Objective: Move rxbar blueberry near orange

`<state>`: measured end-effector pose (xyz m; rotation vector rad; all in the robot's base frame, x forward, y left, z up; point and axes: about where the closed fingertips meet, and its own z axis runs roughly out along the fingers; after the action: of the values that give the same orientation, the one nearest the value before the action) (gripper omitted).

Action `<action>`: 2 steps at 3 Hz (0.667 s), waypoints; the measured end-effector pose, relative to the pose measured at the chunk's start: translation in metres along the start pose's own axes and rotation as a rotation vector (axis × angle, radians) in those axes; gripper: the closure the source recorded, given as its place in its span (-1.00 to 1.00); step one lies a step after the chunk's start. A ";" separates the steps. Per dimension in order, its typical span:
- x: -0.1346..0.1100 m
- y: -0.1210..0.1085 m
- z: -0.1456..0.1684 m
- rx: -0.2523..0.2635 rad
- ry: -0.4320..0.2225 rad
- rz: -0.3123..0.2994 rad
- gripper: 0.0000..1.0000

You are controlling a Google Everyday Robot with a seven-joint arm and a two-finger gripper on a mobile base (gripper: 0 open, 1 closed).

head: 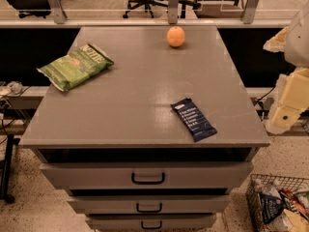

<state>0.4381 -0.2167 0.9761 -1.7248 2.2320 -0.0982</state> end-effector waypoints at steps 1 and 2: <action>0.000 0.000 0.000 0.000 0.000 0.000 -1.00; -0.004 0.000 0.011 -0.001 -0.013 0.024 -1.00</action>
Offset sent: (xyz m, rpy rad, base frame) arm 0.0181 0.0200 -0.0422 0.0749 0.0260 -0.0727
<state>0.4428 -0.2111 0.9665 -1.6939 2.2432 -0.0796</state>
